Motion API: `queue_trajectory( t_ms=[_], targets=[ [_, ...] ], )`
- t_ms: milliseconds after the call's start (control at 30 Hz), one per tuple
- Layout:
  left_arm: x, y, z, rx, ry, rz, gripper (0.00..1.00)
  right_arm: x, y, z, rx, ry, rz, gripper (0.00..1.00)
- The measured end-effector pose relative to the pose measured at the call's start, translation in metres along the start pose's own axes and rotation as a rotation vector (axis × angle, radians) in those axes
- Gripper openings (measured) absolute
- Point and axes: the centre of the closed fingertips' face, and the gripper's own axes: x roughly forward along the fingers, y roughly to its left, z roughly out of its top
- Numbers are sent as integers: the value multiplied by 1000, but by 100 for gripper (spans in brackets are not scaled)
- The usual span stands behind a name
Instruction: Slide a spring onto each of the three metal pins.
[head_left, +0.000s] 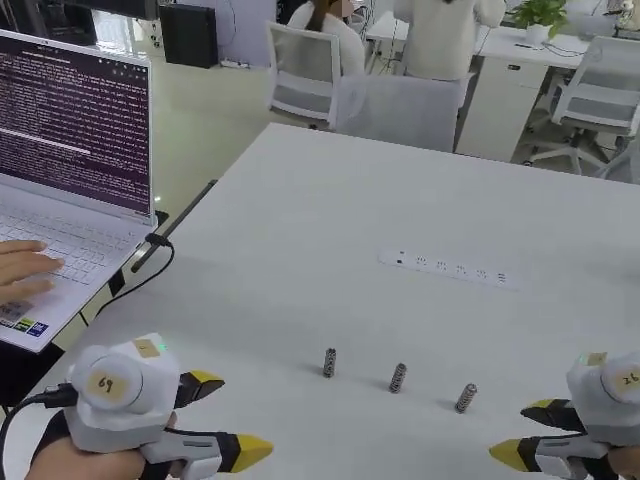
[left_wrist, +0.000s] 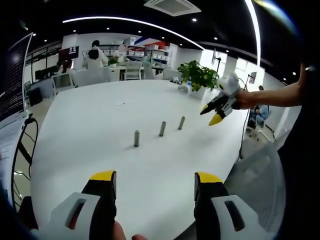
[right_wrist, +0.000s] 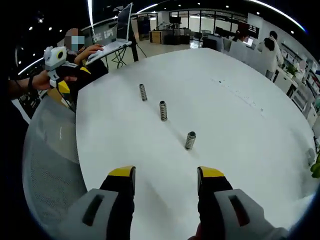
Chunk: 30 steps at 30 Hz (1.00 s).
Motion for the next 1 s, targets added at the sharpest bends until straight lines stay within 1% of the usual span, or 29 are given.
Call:
queue_trajectory(
  t_ms=[300, 433, 667, 733, 833, 1000],
  targets=[
    [-1, 1, 3, 8, -5, 2, 59, -11, 21, -1, 40, -65, 2, 54],
    [-2, 1, 4, 8, -8, 3, 59, -15, 27, -1, 66, -94, 3, 56],
    [-4, -3, 3, 7, -11, 2, 61, -22, 39, -6, 100, -124, 9, 61],
    [-5, -4, 2, 5, -10, 3, 62, -22, 41, -10, 118, -125, 12, 63],
    [-5, -4, -2, 2, -8, 1, 63, -24, 47, -13, 127, -132, 14, 64],
    [-8, -7, -3, -8, -11, 0, 65, -26, 55, -17, 143, -139, 18, 66]
  ],
)
